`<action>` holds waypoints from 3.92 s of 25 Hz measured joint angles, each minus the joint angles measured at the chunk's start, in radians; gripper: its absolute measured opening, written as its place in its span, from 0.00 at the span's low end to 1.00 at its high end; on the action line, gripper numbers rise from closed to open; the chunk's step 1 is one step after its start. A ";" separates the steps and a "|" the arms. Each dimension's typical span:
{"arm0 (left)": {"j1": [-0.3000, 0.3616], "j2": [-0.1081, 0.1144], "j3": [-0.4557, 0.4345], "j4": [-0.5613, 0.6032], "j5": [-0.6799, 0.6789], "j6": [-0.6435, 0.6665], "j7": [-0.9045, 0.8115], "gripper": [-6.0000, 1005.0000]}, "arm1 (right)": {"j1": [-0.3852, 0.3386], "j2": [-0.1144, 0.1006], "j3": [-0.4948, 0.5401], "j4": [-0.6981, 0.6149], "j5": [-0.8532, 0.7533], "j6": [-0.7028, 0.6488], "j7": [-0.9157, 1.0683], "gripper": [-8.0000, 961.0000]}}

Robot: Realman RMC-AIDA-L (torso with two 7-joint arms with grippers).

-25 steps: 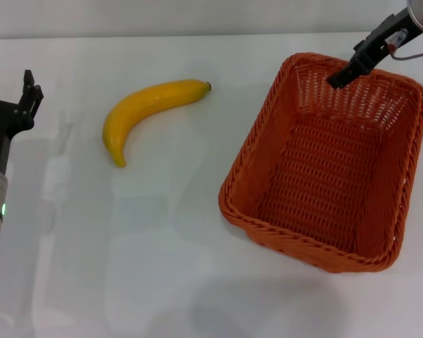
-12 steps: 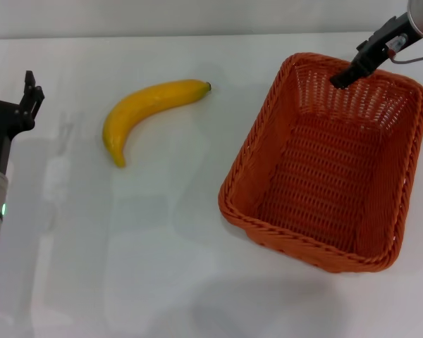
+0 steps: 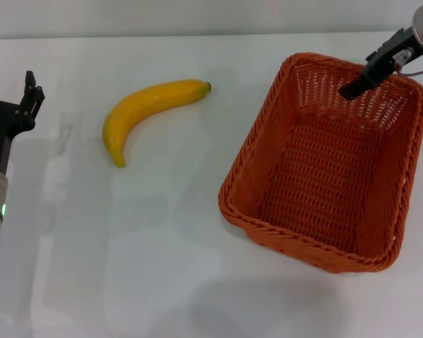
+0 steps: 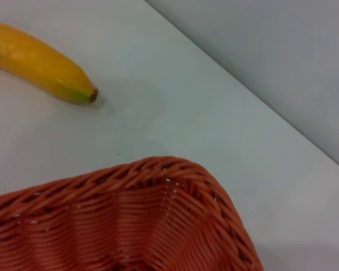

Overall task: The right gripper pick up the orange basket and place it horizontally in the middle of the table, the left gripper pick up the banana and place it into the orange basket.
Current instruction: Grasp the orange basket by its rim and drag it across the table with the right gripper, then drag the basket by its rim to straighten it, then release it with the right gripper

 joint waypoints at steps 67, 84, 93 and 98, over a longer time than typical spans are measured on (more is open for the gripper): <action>-0.029 0.001 0.000 0.002 0.017 -0.028 -0.002 0.88 | 0.015 -0.113 0.198 0.015 0.028 -0.382 0.048 0.23; -0.037 0.001 0.000 -0.003 0.017 -0.028 -0.002 0.88 | -0.052 -0.217 0.425 0.158 0.226 -0.480 0.042 0.17; -0.043 0.002 -0.001 -0.003 0.024 -0.028 -0.002 0.88 | -0.152 -0.234 0.489 0.184 0.326 -0.454 0.029 0.17; -0.043 0.002 -0.006 -0.003 0.025 -0.030 -0.002 0.88 | -0.207 -0.220 0.513 0.189 0.372 -0.419 0.022 0.18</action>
